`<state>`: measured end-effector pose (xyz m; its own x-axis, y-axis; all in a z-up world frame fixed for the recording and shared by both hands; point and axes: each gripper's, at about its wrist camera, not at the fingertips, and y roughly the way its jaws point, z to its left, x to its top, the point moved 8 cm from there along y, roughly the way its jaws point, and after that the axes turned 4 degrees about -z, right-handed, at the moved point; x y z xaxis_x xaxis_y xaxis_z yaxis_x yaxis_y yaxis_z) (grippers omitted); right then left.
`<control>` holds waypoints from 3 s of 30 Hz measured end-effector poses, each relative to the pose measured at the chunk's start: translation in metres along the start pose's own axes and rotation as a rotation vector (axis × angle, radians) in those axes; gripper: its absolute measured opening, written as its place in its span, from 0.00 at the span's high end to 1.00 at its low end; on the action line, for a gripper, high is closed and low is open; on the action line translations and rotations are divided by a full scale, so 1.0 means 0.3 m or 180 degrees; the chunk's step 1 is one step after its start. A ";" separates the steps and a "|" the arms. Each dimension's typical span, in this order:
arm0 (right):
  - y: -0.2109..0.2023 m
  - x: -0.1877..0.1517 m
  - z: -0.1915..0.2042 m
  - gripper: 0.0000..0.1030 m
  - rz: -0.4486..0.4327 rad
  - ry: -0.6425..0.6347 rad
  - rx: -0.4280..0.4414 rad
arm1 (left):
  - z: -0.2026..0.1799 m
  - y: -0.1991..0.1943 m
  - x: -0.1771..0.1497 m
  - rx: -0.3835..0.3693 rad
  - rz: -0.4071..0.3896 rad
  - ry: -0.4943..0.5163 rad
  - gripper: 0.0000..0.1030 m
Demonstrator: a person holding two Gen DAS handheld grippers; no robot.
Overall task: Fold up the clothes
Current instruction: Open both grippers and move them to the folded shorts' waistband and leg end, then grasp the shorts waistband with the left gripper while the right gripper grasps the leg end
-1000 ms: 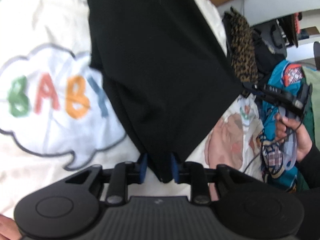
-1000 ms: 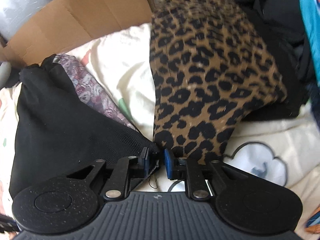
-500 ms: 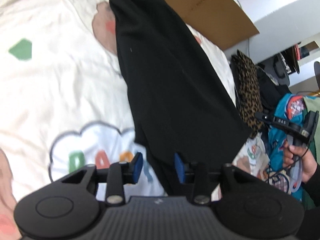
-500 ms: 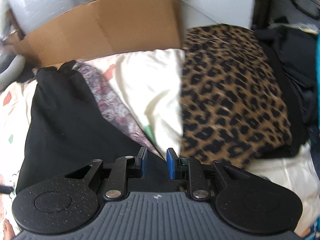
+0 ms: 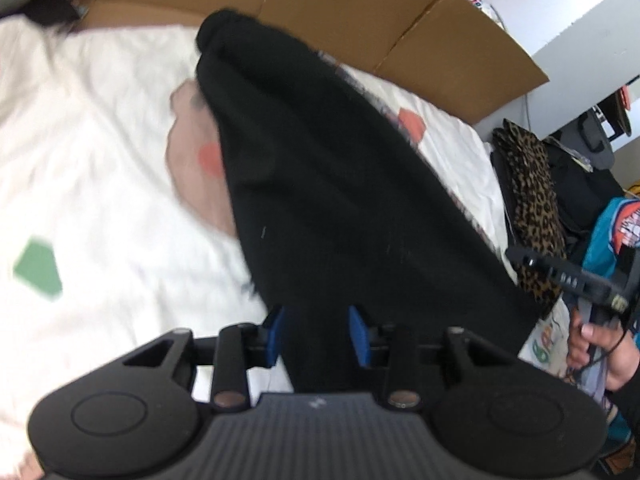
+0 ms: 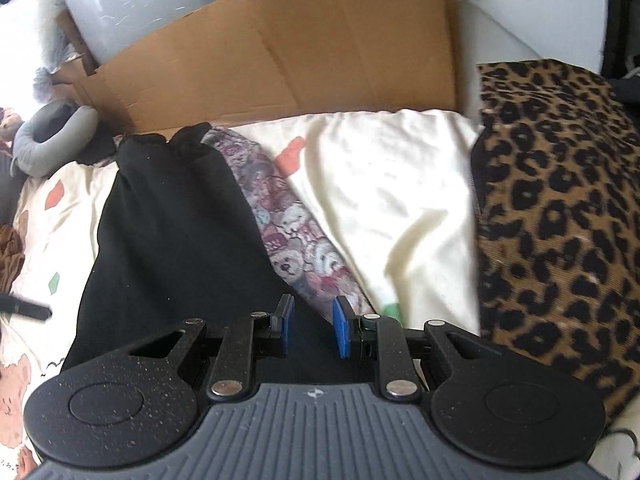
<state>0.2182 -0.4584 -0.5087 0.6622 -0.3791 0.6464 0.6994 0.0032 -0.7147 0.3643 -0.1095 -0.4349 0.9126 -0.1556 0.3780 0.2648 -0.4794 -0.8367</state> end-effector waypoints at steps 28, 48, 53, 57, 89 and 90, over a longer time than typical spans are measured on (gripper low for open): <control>0.243 0.132 0.117 0.77 -0.0133 0.0279 0.0396 | -0.311 0.363 0.608 0.0632 -0.0134 0.0231 0.64; 0.217 0.043 0.111 0.77 -0.0012 0.0292 0.0574 | -0.089 0.428 0.376 0.1031 0.0343 -0.0221 0.69; 0.223 0.064 0.094 0.77 -0.0042 0.0307 0.0511 | -0.092 0.394 0.387 0.1062 0.0349 -0.0203 0.72; 0.243 0.061 0.096 0.77 -0.0003 0.0253 0.0483 | -0.133 0.356 0.455 0.1026 0.0233 -0.0101 0.71; 0.310 -0.008 0.145 0.67 0.0354 -0.0358 0.0734 | 0.000 0.502 0.408 0.1111 0.0309 -0.1067 0.82; 0.313 -0.008 0.149 0.67 0.0366 -0.0394 0.0734 | 0.004 0.498 0.406 0.1087 0.0304 -0.1102 0.85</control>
<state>0.2942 -0.4160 -0.5655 0.7585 -0.2482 0.6026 0.6512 0.2552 -0.7147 0.5154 -0.1990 -0.5142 0.9723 0.1388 0.1879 0.2090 -0.1577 -0.9651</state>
